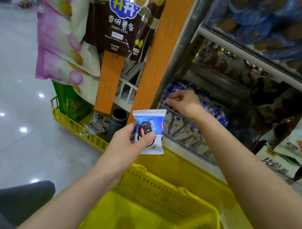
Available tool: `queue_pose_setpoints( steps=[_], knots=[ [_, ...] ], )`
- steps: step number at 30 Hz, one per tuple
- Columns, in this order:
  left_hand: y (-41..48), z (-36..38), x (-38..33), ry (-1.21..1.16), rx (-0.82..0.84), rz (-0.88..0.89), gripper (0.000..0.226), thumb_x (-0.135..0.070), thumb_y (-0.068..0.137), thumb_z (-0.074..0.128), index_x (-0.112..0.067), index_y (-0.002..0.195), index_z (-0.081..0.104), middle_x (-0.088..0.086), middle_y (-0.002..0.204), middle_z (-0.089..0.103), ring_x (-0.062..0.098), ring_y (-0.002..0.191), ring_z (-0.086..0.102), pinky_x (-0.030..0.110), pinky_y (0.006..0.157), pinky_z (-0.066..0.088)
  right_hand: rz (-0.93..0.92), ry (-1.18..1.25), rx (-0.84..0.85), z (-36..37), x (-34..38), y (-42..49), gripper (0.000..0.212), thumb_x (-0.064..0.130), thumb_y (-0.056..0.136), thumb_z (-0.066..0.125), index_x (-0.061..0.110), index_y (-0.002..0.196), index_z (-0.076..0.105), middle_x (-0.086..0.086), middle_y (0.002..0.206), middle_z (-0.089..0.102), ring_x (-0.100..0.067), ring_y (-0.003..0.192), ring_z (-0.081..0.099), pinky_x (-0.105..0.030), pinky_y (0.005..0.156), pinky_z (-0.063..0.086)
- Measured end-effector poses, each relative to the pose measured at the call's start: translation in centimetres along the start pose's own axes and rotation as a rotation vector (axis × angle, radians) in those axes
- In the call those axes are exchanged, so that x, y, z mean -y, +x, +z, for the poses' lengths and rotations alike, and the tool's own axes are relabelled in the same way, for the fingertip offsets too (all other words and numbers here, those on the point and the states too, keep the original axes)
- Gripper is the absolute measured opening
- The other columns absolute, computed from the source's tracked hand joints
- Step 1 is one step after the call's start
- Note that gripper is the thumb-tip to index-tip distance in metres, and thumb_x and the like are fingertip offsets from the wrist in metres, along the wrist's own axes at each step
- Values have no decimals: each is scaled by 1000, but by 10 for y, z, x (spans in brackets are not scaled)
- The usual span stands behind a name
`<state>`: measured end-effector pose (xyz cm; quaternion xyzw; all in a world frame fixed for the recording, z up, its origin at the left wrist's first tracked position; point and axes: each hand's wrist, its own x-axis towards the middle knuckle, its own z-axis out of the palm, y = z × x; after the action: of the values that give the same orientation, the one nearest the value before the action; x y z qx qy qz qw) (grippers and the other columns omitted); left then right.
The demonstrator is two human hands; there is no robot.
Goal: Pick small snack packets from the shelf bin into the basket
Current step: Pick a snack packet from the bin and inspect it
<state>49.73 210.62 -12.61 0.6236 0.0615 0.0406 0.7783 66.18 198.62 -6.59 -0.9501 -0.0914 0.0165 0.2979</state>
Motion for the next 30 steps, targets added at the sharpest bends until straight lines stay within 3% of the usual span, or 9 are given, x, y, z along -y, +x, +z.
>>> queue_pose_setpoints(
  steps=[6,12,17,21,23,26,30],
  knots=[
    [-1,-10,-6,-37,-42,-21,17,-29,85,64,-29,102,63,-13,95,72,0,90,66,20,75,47,41,-231,47,12,-6,26,31,33,81,69,6,96,66,-11,104,66,-24,96,59,-34,85,48],
    [-8,-17,-5,-14,-59,-32,15,-27,85,64,-31,99,62,-15,92,72,-2,88,66,18,73,46,54,-186,8,10,-19,32,15,18,81,69,14,95,66,-8,110,65,-22,101,59,-33,92,47],
    [-10,-15,-4,9,-61,-59,24,-28,85,64,-29,109,60,-8,101,70,5,94,65,26,84,49,-21,82,-268,-8,-19,5,12,13,87,60,19,95,65,3,82,62,-15,80,61,-35,83,55],
    [-9,-6,-4,-35,-84,-95,32,-26,84,65,-22,115,57,-4,103,69,9,96,66,30,85,50,-297,234,-553,-34,-10,-41,11,13,87,60,23,93,62,13,81,61,4,73,57,-12,71,50],
    [-10,-1,-6,-61,-75,-72,31,-28,84,65,-18,112,58,-4,103,71,13,100,66,40,94,49,-369,306,-597,-43,-6,-69,11,12,87,60,21,93,63,17,81,61,6,73,57,-10,70,48],
    [-15,5,-14,-66,-14,-26,46,-44,74,64,-19,112,59,-3,107,71,19,107,63,51,100,43,-387,368,-524,-47,-9,-106,13,9,87,61,19,93,64,14,82,63,1,75,59,-16,72,50],
    [-18,9,-17,-89,70,25,53,-49,71,59,-19,115,59,-2,116,67,20,115,58,48,105,38,-253,540,-194,-34,-13,-141,18,2,86,61,20,88,61,3,78,64,0,65,60,-16,58,52]
  ],
)
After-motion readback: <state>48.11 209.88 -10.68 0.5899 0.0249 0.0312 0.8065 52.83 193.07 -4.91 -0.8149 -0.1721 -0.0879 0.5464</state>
